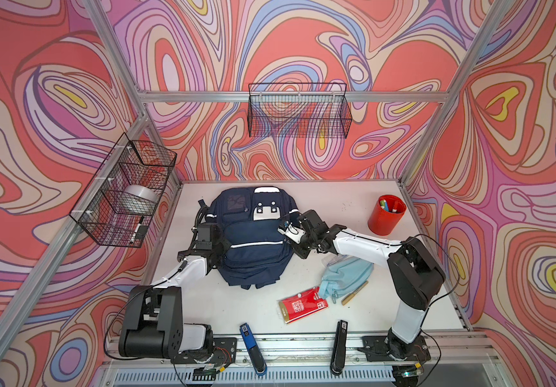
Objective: Pack books, pencil case, and school supplies into a backpack
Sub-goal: Unzip the student bag at the center of the table.
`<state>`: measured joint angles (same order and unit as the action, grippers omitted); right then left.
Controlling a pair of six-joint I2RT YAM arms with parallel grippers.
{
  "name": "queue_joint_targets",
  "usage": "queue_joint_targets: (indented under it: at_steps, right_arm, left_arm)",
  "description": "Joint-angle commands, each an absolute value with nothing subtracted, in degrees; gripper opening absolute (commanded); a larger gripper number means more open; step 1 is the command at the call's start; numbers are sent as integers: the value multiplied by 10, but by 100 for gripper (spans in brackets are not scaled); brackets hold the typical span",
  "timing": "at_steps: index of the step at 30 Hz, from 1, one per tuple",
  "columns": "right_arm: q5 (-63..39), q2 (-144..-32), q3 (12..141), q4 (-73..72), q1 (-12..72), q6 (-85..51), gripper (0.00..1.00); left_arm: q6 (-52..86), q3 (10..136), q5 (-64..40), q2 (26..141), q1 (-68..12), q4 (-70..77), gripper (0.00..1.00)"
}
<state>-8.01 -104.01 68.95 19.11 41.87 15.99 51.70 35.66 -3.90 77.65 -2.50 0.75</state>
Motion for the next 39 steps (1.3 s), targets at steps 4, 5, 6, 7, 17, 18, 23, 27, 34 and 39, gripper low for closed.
queue_joint_targets:
  at_steps: [4,5,6,7,17,18,23,27,34,39]
  right_arm:
    - [-76,-1019,670,144,454,16,0]
    - [-61,-1002,665,127,450,10,0]
    - [-52,-1003,671,127,441,8,0]
    - [-56,-1008,681,132,428,6,0]
    - [-58,-1045,710,199,393,102,0]
    - [-47,-1040,687,186,398,107,0]
    - [-58,-1051,669,194,396,117,0]
    - [-107,-1001,640,146,408,88,0]
    - [-154,-936,594,140,431,74,0]
    - [-115,-922,577,106,421,44,0]
  left_arm:
    - [577,350,-82,748,-46,51,0]
    - [577,351,-81,743,-48,47,0]
    - [574,351,-82,737,-48,44,0]
    - [573,352,-82,733,-48,37,0]
    - [628,337,-152,657,-41,38,0]
    - [639,337,-169,660,-37,49,0]
    - [667,356,-172,656,-35,52,0]
    - [659,356,-131,622,-36,20,0]
    - [641,367,-100,591,-10,-13,0]
    - [620,362,-146,608,-11,23,0]
